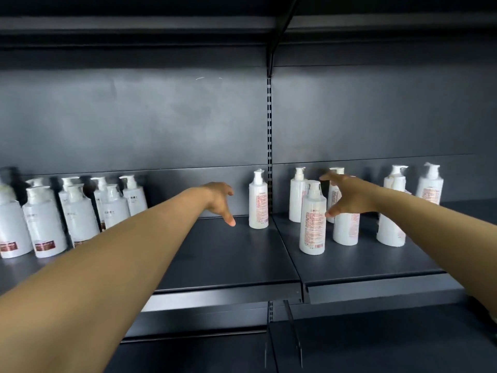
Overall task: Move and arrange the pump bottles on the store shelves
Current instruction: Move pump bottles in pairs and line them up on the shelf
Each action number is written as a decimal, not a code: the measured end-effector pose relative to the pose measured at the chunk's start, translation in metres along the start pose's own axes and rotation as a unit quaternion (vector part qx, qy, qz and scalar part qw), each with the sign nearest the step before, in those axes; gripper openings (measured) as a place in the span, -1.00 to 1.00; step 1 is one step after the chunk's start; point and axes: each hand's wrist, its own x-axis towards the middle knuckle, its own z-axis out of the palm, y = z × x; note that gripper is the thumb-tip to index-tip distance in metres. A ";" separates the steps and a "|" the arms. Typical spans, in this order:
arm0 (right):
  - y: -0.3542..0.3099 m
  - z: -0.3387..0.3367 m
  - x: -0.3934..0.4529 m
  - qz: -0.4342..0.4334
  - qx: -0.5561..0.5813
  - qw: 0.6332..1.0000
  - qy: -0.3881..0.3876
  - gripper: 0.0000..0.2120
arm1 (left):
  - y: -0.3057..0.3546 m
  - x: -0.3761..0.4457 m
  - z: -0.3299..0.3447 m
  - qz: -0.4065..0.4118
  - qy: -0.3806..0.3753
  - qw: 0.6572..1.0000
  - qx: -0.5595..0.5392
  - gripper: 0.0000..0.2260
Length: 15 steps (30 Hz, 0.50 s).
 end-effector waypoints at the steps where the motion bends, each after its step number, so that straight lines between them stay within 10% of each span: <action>1: 0.003 0.002 0.002 0.004 0.016 1.000 0.000 -0.13 | 0.000 0.004 0.002 -0.002 -0.001 1.000 -0.004 -0.20; 15: 0.054 0.030 0.059 0.010 0.236 0.969 -0.071 -0.35 | 0.013 0.089 0.027 -0.011 0.032 0.994 -0.108 -0.17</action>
